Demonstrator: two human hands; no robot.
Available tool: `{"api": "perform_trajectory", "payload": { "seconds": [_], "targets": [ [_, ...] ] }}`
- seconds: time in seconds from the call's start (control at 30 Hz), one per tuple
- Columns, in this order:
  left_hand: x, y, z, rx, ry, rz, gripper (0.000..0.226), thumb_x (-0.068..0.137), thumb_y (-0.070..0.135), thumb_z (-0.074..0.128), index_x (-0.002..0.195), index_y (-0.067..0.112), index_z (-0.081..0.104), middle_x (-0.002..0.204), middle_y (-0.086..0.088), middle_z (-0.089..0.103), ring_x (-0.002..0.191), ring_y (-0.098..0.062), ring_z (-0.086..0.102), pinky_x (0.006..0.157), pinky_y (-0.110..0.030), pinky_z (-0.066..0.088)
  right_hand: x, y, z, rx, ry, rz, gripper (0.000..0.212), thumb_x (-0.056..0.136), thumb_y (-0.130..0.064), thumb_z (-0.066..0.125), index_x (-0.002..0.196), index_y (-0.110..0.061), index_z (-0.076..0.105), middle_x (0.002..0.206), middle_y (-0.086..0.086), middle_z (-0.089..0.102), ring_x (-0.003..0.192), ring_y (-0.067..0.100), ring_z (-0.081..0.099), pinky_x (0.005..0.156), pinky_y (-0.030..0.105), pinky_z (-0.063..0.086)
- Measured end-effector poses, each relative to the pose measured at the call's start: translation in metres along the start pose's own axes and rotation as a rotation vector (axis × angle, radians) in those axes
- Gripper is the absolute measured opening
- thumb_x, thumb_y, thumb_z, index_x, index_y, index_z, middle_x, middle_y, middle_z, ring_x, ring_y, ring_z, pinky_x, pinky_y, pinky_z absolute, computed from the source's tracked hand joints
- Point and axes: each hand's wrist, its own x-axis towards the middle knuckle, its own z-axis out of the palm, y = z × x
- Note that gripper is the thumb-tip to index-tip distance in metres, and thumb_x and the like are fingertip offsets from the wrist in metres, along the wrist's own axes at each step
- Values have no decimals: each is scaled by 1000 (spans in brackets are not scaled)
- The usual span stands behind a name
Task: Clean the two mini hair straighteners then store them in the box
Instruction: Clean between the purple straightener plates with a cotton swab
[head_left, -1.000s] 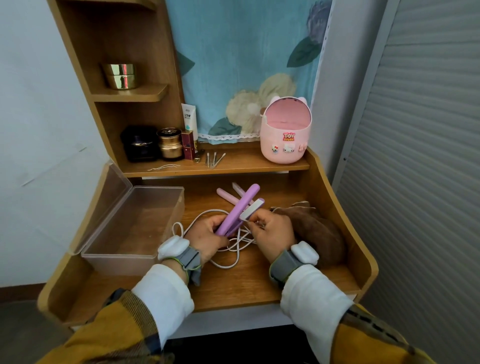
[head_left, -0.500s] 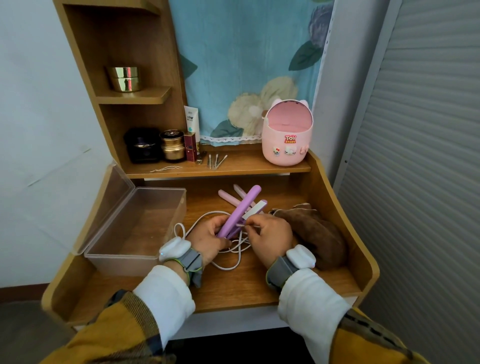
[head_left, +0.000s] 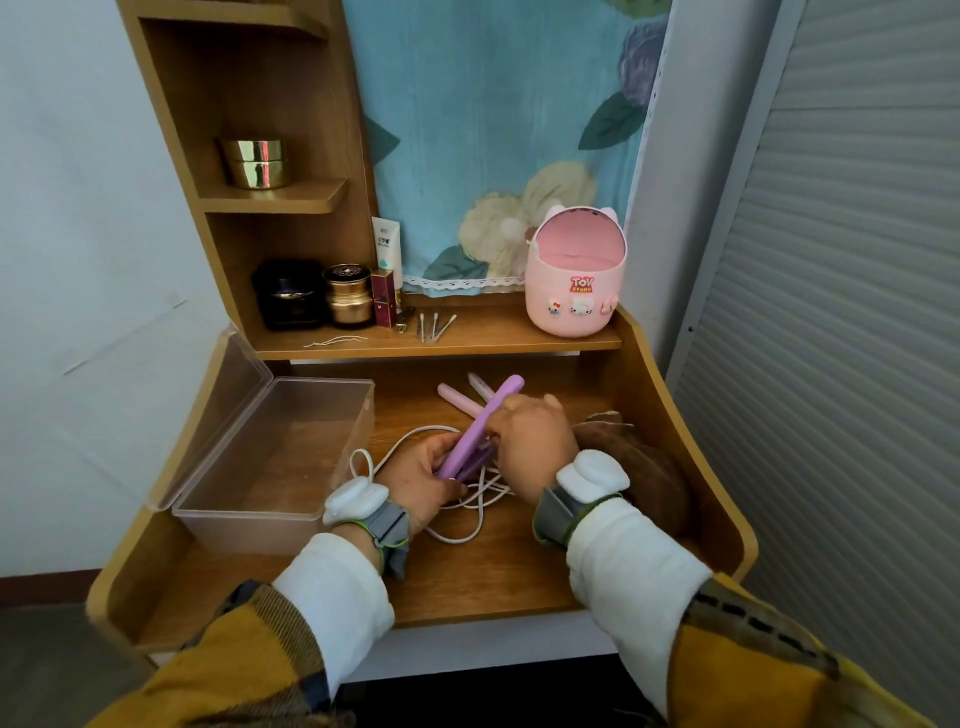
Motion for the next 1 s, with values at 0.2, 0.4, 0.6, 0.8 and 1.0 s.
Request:
{"api": "perform_trajectory", "payload": {
  "seconds": [0.2,0.4,0.6,0.8,1.0],
  "targets": [
    [-2,4,-2,56,-9,-20,71,77,-5,66,140,15,40,133,0,55,119,-16,53,98,-26,42,-4,2,-8,53,135,-117,19,89,-7,50,98,-9,66,101,11,64,101,28,56,90,39,41],
    [-3,2,-3,7,-15,-8,68,77,-7,65,137,14,43,128,-1,59,114,-14,56,96,-25,43,-1,4,5,475,42,5,15,82,-11,62,91,-12,73,94,4,67,97,22,61,84,27,48],
    [-9,3,-2,-71,2,38,61,78,-10,62,134,10,45,121,-3,61,102,-12,58,81,-11,47,-15,-1,33,808,249,275,11,84,-15,65,90,-12,74,91,6,70,86,19,62,79,26,49],
    [-8,0,-3,-133,-8,35,59,80,-14,58,133,8,46,118,-5,61,106,-19,59,97,-31,47,-25,-8,35,869,263,207,9,84,-16,65,88,-14,73,79,-6,61,78,11,57,80,27,49],
    [-7,-2,-3,-83,-4,42,59,80,-4,64,134,15,47,117,-3,64,108,-20,61,100,-41,48,-32,-15,36,687,308,138,12,86,-21,63,91,-17,72,93,-2,68,88,13,59,84,27,49]
  ]
}}
